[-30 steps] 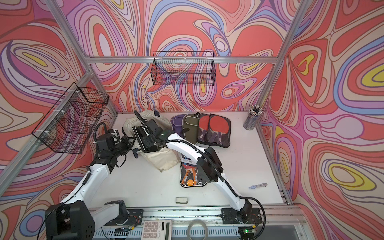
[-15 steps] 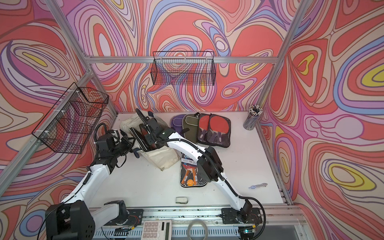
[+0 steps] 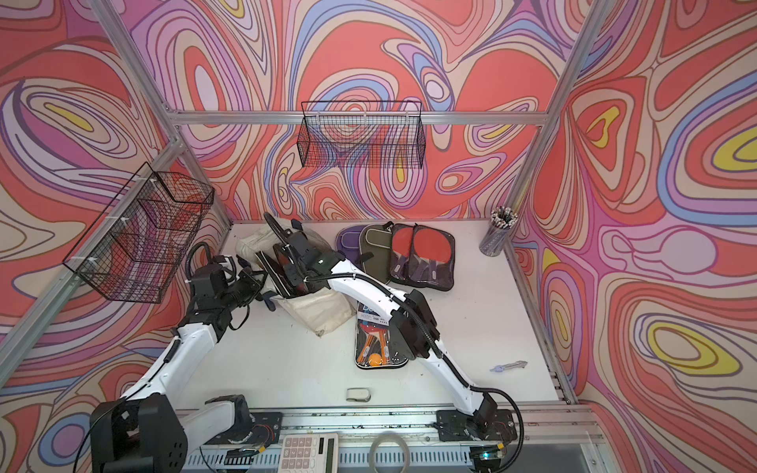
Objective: Remove the ping pong set from the canvas bag
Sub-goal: Pick up the ping pong set from the canvas bag.
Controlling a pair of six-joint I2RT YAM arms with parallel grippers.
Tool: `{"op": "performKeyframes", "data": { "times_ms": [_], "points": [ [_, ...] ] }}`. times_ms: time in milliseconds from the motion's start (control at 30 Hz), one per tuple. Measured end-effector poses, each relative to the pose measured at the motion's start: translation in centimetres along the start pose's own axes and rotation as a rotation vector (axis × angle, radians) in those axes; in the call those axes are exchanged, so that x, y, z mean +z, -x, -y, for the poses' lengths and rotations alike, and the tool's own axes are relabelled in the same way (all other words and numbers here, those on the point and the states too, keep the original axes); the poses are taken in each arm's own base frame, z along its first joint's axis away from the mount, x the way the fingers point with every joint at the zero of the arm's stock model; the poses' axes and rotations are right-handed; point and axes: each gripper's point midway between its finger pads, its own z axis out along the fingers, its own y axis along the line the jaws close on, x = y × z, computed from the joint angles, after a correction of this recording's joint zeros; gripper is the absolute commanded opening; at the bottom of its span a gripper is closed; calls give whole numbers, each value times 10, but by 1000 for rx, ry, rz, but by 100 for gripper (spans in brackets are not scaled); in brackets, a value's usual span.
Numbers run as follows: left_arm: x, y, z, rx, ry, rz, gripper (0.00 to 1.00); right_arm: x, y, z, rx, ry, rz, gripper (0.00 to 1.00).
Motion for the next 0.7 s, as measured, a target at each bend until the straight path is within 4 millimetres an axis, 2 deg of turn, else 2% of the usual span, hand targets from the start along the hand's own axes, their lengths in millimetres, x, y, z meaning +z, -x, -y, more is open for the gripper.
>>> {"op": "performKeyframes", "data": {
  "times_ms": [233,367,533,700],
  "points": [
    [1,1,0,1,-2,2,0,-6,6,-1,1,1,10,0],
    [1,1,0,1,-2,2,0,-16,15,-1,3,1,30,0],
    [1,1,0,1,-2,2,0,-39,40,-4,9,11,90,0],
    [1,1,0,1,-2,2,0,-71,65,-5,15,16,154,0]
  ]
}}
